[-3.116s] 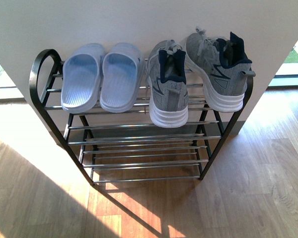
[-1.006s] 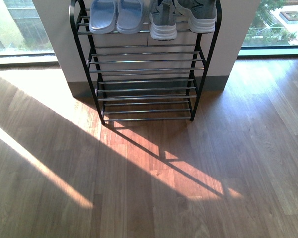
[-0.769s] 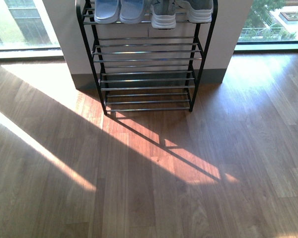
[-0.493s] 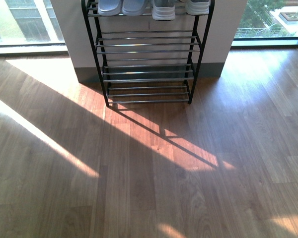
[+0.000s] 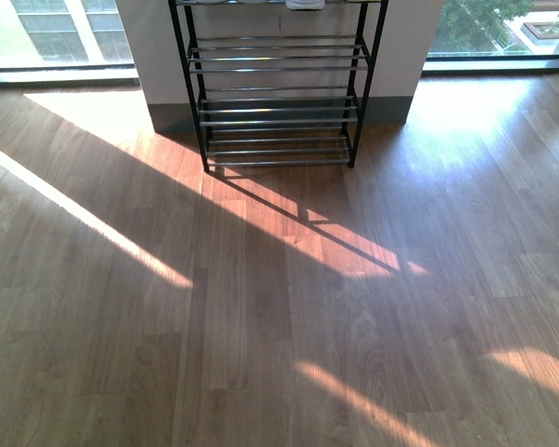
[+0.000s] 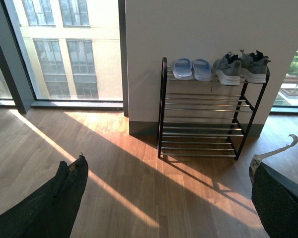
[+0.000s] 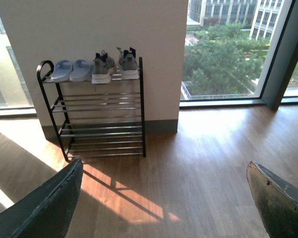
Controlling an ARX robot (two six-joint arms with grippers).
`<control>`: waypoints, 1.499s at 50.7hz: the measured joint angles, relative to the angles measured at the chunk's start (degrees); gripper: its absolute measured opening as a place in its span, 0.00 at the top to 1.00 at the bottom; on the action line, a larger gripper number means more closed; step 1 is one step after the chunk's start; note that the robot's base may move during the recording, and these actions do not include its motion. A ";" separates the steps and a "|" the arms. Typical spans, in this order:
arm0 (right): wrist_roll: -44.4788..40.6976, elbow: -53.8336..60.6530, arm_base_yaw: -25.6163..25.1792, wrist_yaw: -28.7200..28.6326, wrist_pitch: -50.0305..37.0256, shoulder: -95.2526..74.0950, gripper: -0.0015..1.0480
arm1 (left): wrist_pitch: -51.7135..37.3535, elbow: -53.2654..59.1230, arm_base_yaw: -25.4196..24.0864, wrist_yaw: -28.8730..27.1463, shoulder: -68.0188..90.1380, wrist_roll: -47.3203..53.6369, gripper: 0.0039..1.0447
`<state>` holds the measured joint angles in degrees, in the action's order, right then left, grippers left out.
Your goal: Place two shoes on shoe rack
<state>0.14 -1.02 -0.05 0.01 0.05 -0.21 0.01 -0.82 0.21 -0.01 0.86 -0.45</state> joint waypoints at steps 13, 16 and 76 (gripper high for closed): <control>0.00 0.00 0.00 0.00 0.00 -0.04 0.09 | 0.00 0.00 0.00 -0.02 0.00 0.00 0.09; 0.00 0.00 0.00 0.02 0.00 -0.02 0.09 | 0.00 0.00 0.00 0.00 0.00 0.00 0.09; 0.00 0.00 0.00 0.00 0.00 -0.02 0.09 | 0.02 0.00 0.00 0.00 0.00 0.00 0.09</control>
<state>0.14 -1.02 -0.05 0.01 0.05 -0.23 0.03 -0.82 0.21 -0.01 0.86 -0.45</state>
